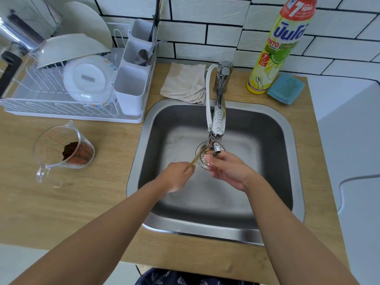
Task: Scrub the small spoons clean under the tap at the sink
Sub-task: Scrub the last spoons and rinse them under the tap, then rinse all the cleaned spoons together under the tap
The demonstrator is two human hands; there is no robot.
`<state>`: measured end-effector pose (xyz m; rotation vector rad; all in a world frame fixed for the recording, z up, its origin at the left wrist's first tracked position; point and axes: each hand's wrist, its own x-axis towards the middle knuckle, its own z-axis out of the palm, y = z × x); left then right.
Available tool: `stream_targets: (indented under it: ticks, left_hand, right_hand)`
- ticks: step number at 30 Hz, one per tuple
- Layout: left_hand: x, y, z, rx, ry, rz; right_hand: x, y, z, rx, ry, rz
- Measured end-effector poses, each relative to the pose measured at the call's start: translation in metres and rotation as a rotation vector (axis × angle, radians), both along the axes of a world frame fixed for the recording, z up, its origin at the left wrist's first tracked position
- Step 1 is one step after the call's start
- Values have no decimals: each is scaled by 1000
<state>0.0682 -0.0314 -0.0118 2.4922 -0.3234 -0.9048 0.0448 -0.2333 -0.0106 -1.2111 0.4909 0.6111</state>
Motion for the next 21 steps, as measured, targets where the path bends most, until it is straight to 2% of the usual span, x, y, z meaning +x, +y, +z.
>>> stream_targets:
  ticks: [1, 3, 5, 8, 10, 11, 12, 15, 16, 21]
  left_hand:
    - [1, 3, 1, 43, -14, 14]
    - [3, 11, 3, 95, -19, 76]
    - [3, 16, 7, 68, -20, 218]
    - [-1, 17, 16, -32, -184, 327]
    - [-3, 15, 25, -108, -282, 365]
    - [-3, 15, 26, -88, -266, 344]
    - [-2, 15, 27, -20, -174, 304]
    - [2, 24, 26, 227, 191, 251]
    - [2, 25, 26, 246, 241, 253]
    - [13, 21, 28, 258, 131, 98]
  right_hand:
    - [-3, -3, -2, -119, 10, -26]
    - [-11, -9, -5, -489, -19, -74]
    - [-15, -14, -6, -828, -140, -94]
    - [-16, -22, 7, -1099, -402, -196]
    - [-19, -29, 12, -1186, -525, -310]
    - [-21, -33, 13, -1204, -534, -298]
    - [-22, -38, 11, -1208, -475, -181]
    - [-34, -40, 5, -1103, 3, 661]
    - [-37, -39, 5, -1105, 53, 751]
    - [-4, -41, 46, -1256, -226, 416]
